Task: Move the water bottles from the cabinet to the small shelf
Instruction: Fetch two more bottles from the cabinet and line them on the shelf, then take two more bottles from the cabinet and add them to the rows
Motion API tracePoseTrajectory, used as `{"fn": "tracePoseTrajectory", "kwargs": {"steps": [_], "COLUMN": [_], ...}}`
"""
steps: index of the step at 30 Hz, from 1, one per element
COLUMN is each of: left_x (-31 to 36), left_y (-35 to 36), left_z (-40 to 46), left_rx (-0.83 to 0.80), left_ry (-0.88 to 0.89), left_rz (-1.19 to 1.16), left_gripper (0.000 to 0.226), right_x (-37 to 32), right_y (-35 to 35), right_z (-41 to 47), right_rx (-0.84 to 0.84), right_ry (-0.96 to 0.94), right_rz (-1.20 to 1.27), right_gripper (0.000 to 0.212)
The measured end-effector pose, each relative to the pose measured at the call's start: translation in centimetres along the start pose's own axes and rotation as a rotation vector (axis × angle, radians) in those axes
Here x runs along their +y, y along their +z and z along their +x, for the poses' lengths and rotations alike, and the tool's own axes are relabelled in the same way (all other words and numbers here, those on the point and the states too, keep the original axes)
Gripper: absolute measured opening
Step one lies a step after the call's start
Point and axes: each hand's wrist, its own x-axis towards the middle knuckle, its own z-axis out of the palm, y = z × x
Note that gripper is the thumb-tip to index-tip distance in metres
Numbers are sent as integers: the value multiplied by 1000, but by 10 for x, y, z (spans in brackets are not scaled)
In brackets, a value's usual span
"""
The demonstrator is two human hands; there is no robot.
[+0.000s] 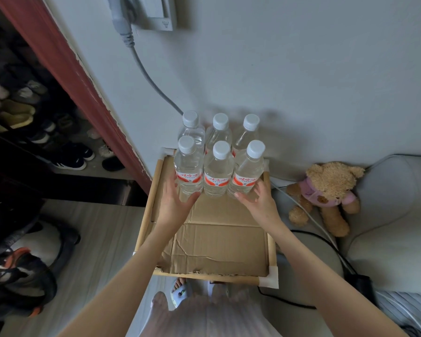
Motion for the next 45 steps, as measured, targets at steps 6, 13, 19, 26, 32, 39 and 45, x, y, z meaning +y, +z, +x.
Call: {"fn": "tracePoseTrajectory", "kwargs": {"steps": [6, 13, 19, 26, 32, 39, 45], "left_x": [-5, -38, -56, -93, -113, -118, -139], "left_y": [-14, -68, -120, -100, -92, -48, -67], "left_z": [-51, -167, -312, -532, -724, -867, -971], "left_rx": [27, 156, 410, 732, 1007, 1439, 1670], "left_ry": [48, -55, -394, -863, -1154, -1456, -1585], "left_rz": [300, 799, 857, 631, 523, 273, 185], "left_gripper": [77, 66, 62, 66, 63, 74, 76], "right_x": [8, -13, -63, -51, -22, 21, 44], "right_y": [9, 52, 126, 224, 296, 329, 374], "right_z": [-31, -70, -134, -302, -510, -716, -860], "right_rx": [-84, -467, -759, -1124, -1423, -1727, -1856], "right_ry": [-9, -621, -1076, -1469, -1698, -1967, -2156], "right_rz": [-62, -607, -763, -861, -750, -668, -602], "right_gripper": [82, 80, 76, 74, 73, 78, 79]}}
